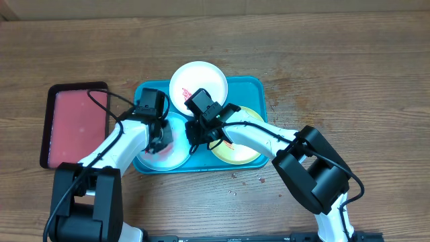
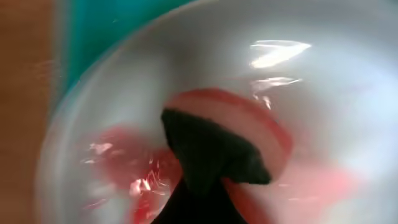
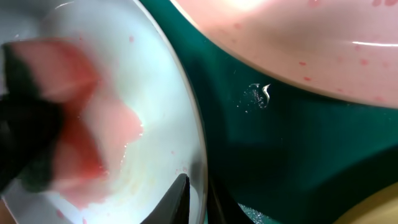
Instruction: Clean dirty plates on tray and stack at the side
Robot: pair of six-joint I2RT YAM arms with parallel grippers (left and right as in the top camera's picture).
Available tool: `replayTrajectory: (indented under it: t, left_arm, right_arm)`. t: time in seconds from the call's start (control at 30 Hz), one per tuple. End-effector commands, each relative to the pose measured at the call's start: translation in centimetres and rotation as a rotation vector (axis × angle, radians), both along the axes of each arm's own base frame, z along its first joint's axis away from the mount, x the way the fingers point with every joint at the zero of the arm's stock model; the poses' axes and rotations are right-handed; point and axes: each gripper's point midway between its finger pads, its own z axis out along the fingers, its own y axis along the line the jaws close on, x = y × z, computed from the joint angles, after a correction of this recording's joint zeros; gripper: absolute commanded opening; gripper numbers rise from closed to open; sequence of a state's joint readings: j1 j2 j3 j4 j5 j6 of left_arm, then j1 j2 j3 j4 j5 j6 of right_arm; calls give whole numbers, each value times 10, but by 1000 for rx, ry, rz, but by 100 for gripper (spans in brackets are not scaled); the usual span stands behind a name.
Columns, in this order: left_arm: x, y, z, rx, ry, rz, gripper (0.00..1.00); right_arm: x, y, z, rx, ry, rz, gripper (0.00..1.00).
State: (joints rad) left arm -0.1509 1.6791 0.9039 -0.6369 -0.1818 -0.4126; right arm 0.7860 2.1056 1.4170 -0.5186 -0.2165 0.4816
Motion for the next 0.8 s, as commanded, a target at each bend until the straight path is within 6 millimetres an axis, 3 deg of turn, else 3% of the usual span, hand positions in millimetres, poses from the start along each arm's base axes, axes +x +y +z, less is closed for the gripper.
replayTrajectory:
  t: [0.0,0.1,0.23,0.3,0.37,0.43,0.47,0.63,0.73,0.77]
  left_arm:
    - [-31,74,11,427,114,59,4]
    - [-26,79,23,462,95,102,4]
    - [-6,56,26,320,58,93,4]
    - [6,19,19,102,49,36,4]
    - [18,-36,13,-203,25,-85,4]
    - [22,-68,16,-380,11,-126,4]
    - [23,-72,15,-405,9,-128,4]
    - [13,-61,-3,-343,59,-101,4]
    - [-3,-25,-22,-140,141,-62,4]
    - [-9,-1,-25,-15,170,-37,4]
  right_arm:
    - [-2,-1,-2,-9,-6,11,13]
    - [-2,-1,-2,-9,-6,11,13]
    - [-2,-1,-2,-9,-6,11,13]
    - [-1,0,-2,-5,-9,10,13]
    - [0,1,-1,-2,-13,10,13]
    - [0,1,-1,-2,-13,10,13]
    - [0,1,-1,-2,-13,10,13]
    - [0,1,-1,-2,-12,10,13]
    - [-1,0,-1,-3,-11,10,13]
    - [-1,0,-2,-4,-10,11,13]
